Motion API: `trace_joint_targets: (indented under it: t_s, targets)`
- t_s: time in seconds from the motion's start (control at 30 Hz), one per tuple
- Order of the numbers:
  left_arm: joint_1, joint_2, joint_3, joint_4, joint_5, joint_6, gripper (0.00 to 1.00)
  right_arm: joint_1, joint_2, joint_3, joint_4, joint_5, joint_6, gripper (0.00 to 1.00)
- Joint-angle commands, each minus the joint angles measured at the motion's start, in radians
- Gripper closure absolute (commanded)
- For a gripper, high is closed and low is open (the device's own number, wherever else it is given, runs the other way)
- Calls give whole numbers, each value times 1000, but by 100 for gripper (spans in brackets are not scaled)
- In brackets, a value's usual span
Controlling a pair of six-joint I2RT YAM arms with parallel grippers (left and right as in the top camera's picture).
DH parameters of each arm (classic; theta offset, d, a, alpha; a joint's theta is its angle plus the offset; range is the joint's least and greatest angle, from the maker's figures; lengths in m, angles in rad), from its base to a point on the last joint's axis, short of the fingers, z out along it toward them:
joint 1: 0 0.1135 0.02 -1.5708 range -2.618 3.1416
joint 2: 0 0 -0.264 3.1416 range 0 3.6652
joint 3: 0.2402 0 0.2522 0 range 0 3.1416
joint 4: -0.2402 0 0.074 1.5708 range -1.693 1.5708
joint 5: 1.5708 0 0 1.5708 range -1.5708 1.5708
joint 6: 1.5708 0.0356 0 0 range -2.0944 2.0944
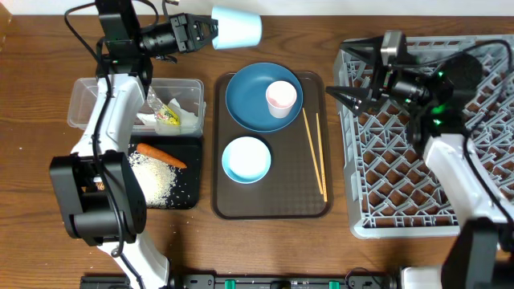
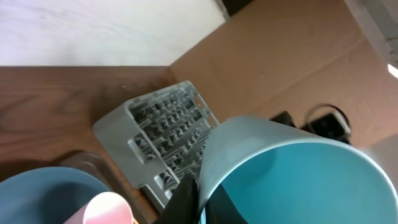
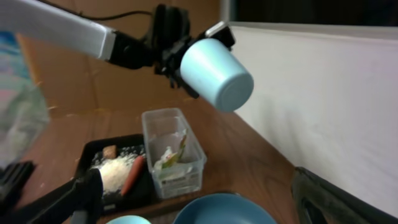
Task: Sort waste into correct bins and load items into the dishwasher rack
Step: 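Reach the right gripper toward the blue cup held by the left gripper, then close the right gripper on the blue cup and open the left gripper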
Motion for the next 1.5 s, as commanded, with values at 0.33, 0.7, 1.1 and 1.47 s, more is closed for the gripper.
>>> trace_joint_targets:
  t_s: [0.33, 0.7, 1.1, 1.47]
  targets:
    - [-80, 27, 13, 77, 94, 5, 94, 87, 286, 264, 50, -100, 7, 7]
    - [-94, 27, 13, 76, 102, 5, 94, 129, 337, 308, 49, -8, -98, 2]
    - [-94, 27, 13, 80, 101, 32, 94, 217, 340, 331, 49, 91, -140, 1]
    - [-117, 27, 13, 80, 102, 31, 94, 247, 340, 340, 49, 117, -141, 2]
